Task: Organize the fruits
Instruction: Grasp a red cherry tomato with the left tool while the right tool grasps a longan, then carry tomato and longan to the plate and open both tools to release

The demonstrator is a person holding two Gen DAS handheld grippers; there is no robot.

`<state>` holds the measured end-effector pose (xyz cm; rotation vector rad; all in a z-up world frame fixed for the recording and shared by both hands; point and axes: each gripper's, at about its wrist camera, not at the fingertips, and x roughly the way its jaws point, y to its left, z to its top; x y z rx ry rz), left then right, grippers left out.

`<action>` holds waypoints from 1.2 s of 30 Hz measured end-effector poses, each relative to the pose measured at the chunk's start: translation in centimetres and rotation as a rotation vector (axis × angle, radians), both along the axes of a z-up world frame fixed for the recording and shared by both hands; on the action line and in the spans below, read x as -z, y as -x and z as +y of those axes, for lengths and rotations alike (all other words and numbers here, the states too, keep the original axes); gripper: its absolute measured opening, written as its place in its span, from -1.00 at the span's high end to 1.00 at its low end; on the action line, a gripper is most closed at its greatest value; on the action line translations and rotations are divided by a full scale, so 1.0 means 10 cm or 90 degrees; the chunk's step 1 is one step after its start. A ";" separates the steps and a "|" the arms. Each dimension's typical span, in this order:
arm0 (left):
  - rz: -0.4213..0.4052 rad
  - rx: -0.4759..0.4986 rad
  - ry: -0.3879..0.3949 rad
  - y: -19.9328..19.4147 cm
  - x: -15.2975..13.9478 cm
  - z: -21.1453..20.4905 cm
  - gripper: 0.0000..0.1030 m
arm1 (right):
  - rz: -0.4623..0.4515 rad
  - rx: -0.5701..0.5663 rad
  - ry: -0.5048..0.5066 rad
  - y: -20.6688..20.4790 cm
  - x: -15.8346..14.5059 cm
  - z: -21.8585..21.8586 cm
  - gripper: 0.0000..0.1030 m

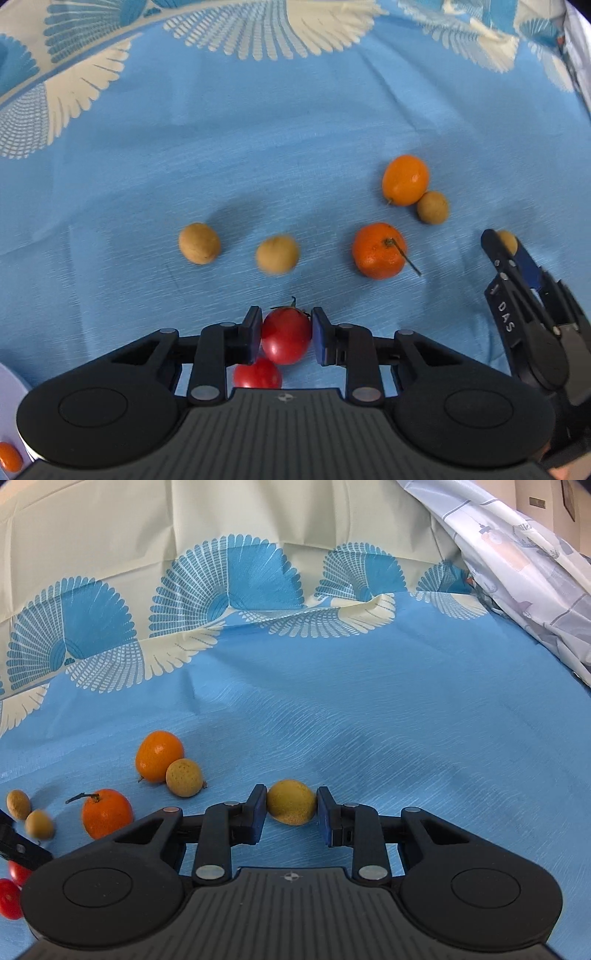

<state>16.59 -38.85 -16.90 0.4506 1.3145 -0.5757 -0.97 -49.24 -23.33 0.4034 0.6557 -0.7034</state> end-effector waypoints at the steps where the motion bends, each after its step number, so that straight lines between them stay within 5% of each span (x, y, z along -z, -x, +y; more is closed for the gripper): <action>1: -0.004 -0.002 0.006 0.00 -0.04 0.04 0.39 | -0.003 0.005 0.001 0.02 -0.01 0.00 0.41; 10: -0.024 -0.043 0.021 0.02 -0.29 0.43 0.39 | -0.017 0.010 0.018 0.08 -0.07 0.05 0.41; 17: -0.055 -0.096 0.011 0.27 -0.67 1.21 0.39 | -0.062 -0.001 0.048 0.24 -0.56 0.38 0.41; 21: -0.060 -0.119 0.001 0.46 -0.83 1.67 0.39 | -0.102 -0.090 0.035 0.38 -0.95 0.87 0.41; 26: -0.073 -0.130 0.005 0.72 -1.00 2.18 0.39 | -0.086 -0.217 -0.049 0.59 -1.21 1.60 0.41; 36: -0.106 -0.190 0.060 1.05 -1.32 3.10 0.39 | -0.060 -0.374 -0.003 0.83 -1.64 2.75 0.41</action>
